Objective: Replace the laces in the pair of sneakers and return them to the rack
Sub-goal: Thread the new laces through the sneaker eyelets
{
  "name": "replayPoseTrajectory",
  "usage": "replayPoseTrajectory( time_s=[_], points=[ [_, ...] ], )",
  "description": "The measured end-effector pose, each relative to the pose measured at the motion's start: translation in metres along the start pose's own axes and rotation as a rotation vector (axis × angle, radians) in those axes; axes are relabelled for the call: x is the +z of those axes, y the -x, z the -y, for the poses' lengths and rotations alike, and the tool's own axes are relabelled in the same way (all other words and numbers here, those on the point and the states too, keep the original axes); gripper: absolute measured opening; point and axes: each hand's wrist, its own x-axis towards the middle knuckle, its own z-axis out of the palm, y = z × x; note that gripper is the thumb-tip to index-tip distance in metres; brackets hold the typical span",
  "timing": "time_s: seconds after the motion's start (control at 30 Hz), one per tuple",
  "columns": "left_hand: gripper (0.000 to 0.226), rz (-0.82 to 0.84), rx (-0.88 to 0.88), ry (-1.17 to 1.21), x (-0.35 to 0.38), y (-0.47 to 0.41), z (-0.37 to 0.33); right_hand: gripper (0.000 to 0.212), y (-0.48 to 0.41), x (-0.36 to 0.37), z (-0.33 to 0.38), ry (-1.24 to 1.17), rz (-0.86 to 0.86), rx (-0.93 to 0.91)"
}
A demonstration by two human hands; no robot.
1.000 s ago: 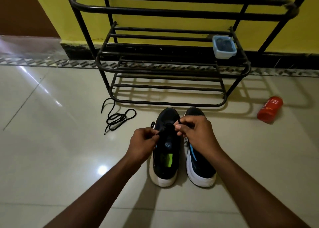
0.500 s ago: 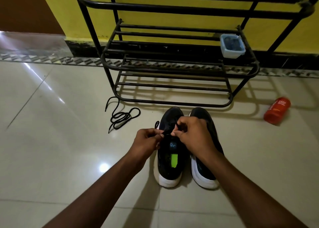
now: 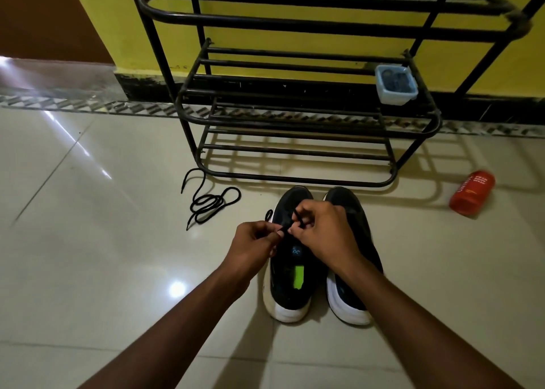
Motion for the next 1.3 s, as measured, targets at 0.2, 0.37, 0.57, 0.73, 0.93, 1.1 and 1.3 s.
replayPoseTrajectory(
  time_s=[0.2, 0.37, 0.57, 0.73, 0.93, 1.1, 1.3],
  points=[
    [0.017, 0.008, 0.051, -0.043, 0.002, -0.006, 0.002, 0.017, 0.010, 0.005, 0.003, -0.083, -0.071, 0.060],
    [0.014, 0.020, 0.060, -0.169, 0.005, -0.015, 0.004, 0.032, 0.035, 0.020, 0.006, -0.180, -0.172, 0.150],
    [0.024, -0.196, 0.110, 0.180, -0.010, -0.025, -0.023, 0.020, 0.062, 0.041, -0.002, -0.014, -0.330, 0.029],
    [0.020, -0.044, 0.302, -0.363, -0.039, -0.017, -0.043, 0.023, 0.064, 0.043, 0.001, 0.046, -0.361, 0.056],
    [0.026, 0.102, 0.500, -0.569, -0.044, -0.006, -0.043, 0.027, 0.066, 0.045, 0.002, 0.087, -0.387, 0.068],
    [0.037, 0.122, 0.217, 0.279, -0.024, 0.006, -0.055, 0.033, 0.067, 0.047, 0.003, 0.117, -0.402, 0.039],
    [0.009, -0.028, 0.417, -0.830, -0.016, -0.011, -0.011, 0.033, 0.065, 0.048, 0.006, 0.147, -0.396, 0.068]
  ],
)
